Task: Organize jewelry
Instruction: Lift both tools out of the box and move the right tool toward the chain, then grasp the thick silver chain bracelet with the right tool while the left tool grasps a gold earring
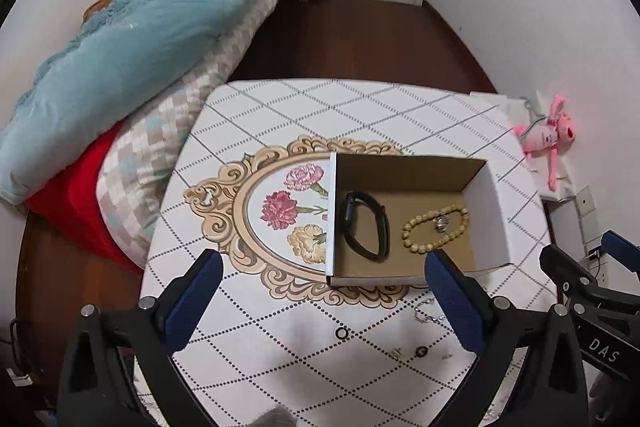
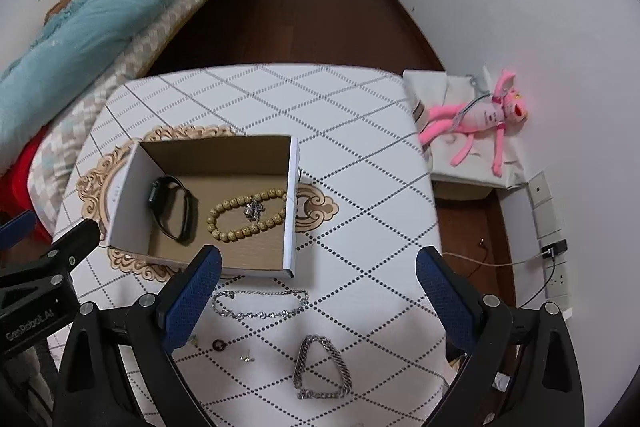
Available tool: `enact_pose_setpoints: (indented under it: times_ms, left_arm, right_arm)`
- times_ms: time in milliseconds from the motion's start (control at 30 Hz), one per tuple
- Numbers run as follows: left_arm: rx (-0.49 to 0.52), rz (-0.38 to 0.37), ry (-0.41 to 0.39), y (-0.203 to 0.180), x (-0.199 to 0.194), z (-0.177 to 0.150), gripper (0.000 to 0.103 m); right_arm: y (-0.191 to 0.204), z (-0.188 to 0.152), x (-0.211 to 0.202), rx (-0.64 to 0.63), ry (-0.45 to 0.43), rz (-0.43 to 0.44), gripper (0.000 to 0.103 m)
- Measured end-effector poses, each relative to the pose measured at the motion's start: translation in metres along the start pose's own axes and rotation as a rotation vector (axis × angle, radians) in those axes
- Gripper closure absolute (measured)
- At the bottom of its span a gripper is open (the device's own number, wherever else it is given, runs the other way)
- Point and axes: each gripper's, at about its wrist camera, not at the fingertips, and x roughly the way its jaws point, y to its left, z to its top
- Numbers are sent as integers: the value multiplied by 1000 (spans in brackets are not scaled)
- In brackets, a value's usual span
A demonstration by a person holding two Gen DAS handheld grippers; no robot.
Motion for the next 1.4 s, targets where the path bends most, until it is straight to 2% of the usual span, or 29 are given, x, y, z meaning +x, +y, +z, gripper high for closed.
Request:
enact_pose_setpoints:
  times_ms: [433, 633, 767, 967, 1033, 1133, 1200, 1267, 1367, 1400]
  left_arm:
    - [-4, -55, -74, 2, -63, -7, 0]
    - [-20, -24, -77, 3, -64, -17, 0]
    - [-22, -5, -25, 6, -38, -34, 0]
    - [-34, 23, 107, 23, 15, -74, 0]
    - [-36, 34, 135, 27, 26, -85, 0]
    - [-27, 53, 176, 33, 45, -102, 0]
    - [-23, 57, 191, 35, 52, -109, 0]
    - [-21, 51, 204, 35, 59, -114, 0]
    - [-18, 30, 211, 32, 65, -116, 1]
    - [-13, 22, 212, 30, 65, -116, 1]
  right_arm:
    - [-6, -11, -79, 50, -140, 44, 4]
    - [-11, -20, -94, 86, -143, 76, 4]
    - [-19, -35, -70, 110, -67, 57, 4]
    - [-42, -83, 10, 198, 137, 52, 4]
    - [-48, -103, 37, 221, 200, 43, 7]
    - [-51, -124, 65, 234, 264, 29, 19]
    - [-51, -133, 75, 233, 282, 21, 29]
    - [-47, -136, 76, 214, 259, 2, 33]
    - [-34, -137, 77, 178, 233, -25, 34]
    - [-32, -137, 76, 170, 222, -27, 39]
